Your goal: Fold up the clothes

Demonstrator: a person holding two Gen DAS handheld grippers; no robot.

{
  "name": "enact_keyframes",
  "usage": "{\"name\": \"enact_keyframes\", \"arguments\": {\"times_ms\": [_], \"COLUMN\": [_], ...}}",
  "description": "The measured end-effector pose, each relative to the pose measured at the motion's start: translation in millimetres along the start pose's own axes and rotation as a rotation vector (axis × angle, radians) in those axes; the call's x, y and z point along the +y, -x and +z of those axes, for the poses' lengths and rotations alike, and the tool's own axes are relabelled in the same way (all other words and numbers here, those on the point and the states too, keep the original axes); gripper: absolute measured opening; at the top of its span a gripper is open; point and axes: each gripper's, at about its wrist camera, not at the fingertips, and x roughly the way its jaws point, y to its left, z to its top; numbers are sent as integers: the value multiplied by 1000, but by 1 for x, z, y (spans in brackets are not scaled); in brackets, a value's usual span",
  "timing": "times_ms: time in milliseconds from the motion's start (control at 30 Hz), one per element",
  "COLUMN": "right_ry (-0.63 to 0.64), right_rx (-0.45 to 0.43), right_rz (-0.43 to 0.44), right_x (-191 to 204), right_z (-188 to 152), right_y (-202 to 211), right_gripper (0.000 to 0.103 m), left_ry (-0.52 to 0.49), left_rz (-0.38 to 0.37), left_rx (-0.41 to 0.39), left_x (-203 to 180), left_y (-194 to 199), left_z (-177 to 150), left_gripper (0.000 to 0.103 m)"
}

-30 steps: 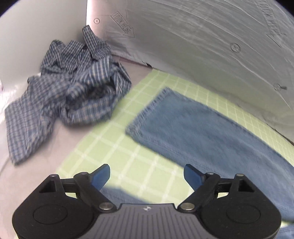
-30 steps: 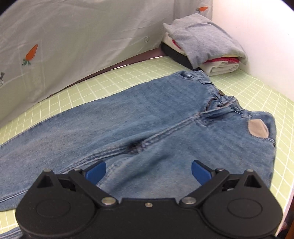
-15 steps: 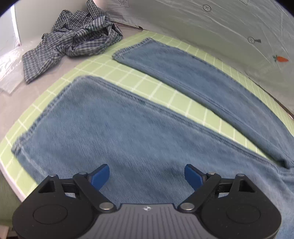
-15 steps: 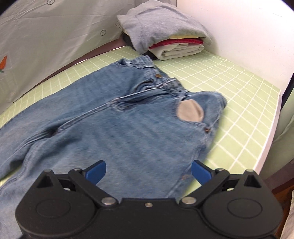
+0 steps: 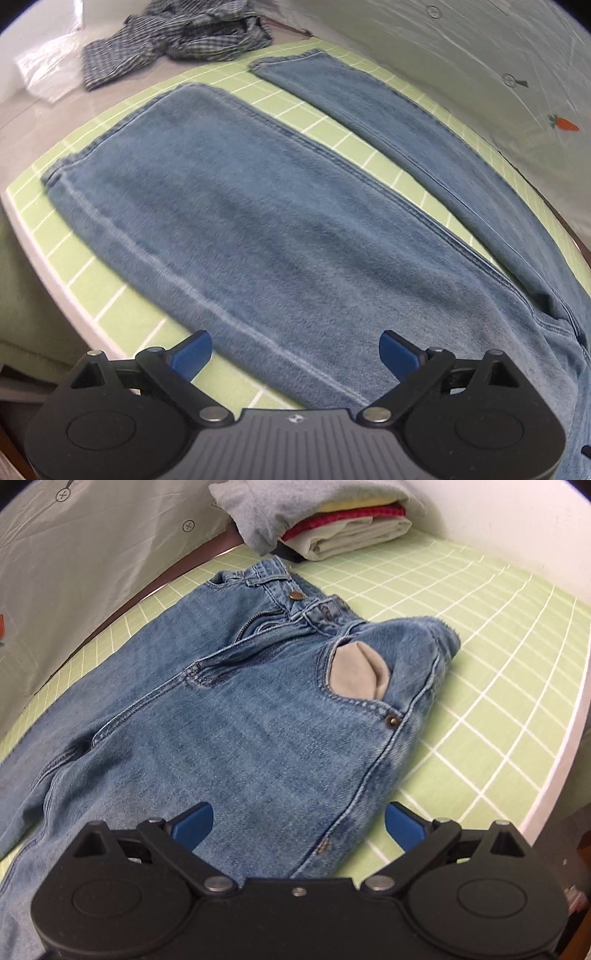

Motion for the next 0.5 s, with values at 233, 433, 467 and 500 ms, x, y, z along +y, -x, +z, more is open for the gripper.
{"name": "enact_keyframes", "arguments": {"times_ms": [233, 433, 467, 500], "right_ry": [-18, -53, -57, -60], "right_rx": [4, -3, -4, -4], "right_rz": [-6, -19, -22, -25], "right_x": [4, 5, 5, 6], "right_z": [-2, -4, -4, -5], "right_y": [-5, -3, -3, -3], "right_gripper": [102, 102, 102, 102], "left_ry": [104, 220, 242, 264], "left_rz": [22, -29, -39, -48], "left_rx": [-5, -31, -35, -39], "left_x": [26, 46, 48, 51], "left_y": [-5, -7, -8, -8], "left_z": [9, 22, 24, 26], "left_gripper": [97, 98, 98, 98]}}
